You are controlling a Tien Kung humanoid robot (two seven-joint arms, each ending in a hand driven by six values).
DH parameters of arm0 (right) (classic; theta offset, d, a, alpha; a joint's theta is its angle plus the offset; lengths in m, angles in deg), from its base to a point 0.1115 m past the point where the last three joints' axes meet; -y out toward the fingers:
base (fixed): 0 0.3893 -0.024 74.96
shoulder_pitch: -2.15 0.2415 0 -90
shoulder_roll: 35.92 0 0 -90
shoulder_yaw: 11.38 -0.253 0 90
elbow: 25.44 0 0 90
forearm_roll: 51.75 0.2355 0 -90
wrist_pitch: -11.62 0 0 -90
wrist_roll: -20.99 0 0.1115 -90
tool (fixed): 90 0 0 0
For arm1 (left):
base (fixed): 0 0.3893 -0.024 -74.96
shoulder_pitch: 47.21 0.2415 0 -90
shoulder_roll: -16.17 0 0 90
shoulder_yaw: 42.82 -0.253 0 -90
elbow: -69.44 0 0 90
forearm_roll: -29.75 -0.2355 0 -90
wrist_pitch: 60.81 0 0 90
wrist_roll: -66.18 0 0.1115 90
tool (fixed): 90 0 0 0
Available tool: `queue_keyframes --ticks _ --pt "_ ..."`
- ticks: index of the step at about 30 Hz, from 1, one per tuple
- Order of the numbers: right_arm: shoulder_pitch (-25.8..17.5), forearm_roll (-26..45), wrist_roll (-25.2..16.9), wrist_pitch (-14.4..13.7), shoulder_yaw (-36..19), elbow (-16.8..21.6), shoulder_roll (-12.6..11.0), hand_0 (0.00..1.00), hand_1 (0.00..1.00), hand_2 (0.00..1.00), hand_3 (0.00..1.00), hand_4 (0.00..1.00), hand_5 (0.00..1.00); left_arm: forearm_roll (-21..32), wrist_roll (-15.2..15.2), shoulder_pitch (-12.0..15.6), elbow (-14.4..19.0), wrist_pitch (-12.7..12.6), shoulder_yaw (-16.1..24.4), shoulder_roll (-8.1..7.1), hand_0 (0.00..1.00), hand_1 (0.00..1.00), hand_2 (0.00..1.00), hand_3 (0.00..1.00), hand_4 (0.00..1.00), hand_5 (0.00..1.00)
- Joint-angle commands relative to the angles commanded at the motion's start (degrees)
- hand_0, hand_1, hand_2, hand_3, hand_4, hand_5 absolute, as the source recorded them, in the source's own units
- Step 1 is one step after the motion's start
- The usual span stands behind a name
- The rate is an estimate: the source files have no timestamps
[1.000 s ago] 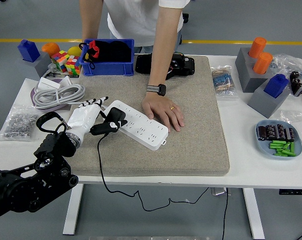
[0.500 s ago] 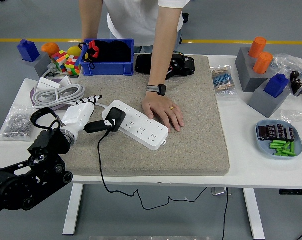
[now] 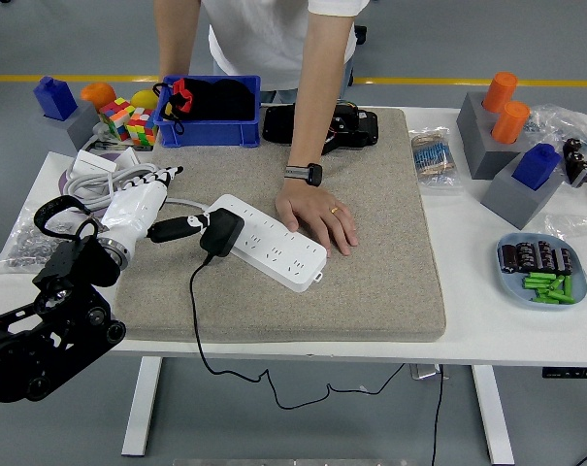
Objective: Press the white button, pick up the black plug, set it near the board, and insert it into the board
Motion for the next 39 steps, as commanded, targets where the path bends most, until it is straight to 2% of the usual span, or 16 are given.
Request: queue_keyframes --ticks 4,5,6,10,11,13,18,24,39 --pt "0.0 0.0 0.0 0.0 0.0 0.0 0.0 0.656 0.656 0.62 0.606 0.684 0.461 1.2 -6.5 1.1 1.4 -2.9 -0.4 -0.36 0.998 0.998 0.988 0.988 0.998 0.838" --pt "0.0 0.0 0.0 0.0 0.0 0.0 0.0 0.656 0.656 0.62 0.607 0.684 0.462 1.8 -8.6 1.5 1.7 -3.6 -0.4 -0.5 0.976 0.963 0.927 0.909 0.998 0.75" --pt "0.0 0.0 0.0 0.0 0.0 0.0 0.0 0.656 0.656 0.62 0.607 0.684 0.462 2.2 -10.6 2.0 1.9 -4.0 -0.4 -0.68 0.976 0.963 0.927 0.909 0.998 0.75" --pt "0.0 0.0 0.0 0.0 0.1 0.0 -0.1 0.656 0.656 0.62 0.607 0.684 0.462 3.5 -16.8 3.5 2.7 -4.5 -0.5 -1.99 0.976 0.963 0.927 0.909 0.998 0.75" --pt "0.0 -0.1 0.0 0.0 0.1 0.0 -0.1 0.656 0.656 0.62 0.606 0.684 0.463 3.7 -17.8 3.7 2.8 -4.5 -0.5 -2.24 0.969 0.937 0.859 0.861 0.985 0.753" --pt "0.0 -0.1 -0.1 -0.1 0.0 0.0 -0.1 0.656 0.656 0.62 0.606 0.684 0.463 4.0 -19.8 4.5 2.8 -4.1 -0.4 -3.14 0.969 0.937 0.859 0.861 0.985 0.753" --pt "-0.1 -0.1 0.0 -0.1 -0.1 0.0 0.0 0.656 0.656 0.62 0.606 0.684 0.463 3.7 -20.4 5.5 2.2 -3.1 -0.8 -4.03 0.973 0.94 0.839 0.856 0.973 0.774" --pt "0.0 0.0 -0.1 -0.1 -0.1 0.1 -0.1 0.656 0.656 0.62 0.606 0.684 0.463 1.8 -19.0 5.7 1.0 -1.8 -1.7 -3.61 0.979 0.951 0.859 0.864 0.97 0.799" --pt "-0.1 0.1 -0.2 -0.1 0.2 0.0 -0.1 0.656 0.655 0.62 0.606 0.684 0.462 -1.4 -17.4 5.1 0.1 -1.6 -2.9 -3.24 0.986 0.976 0.902 0.879 0.958 0.838"
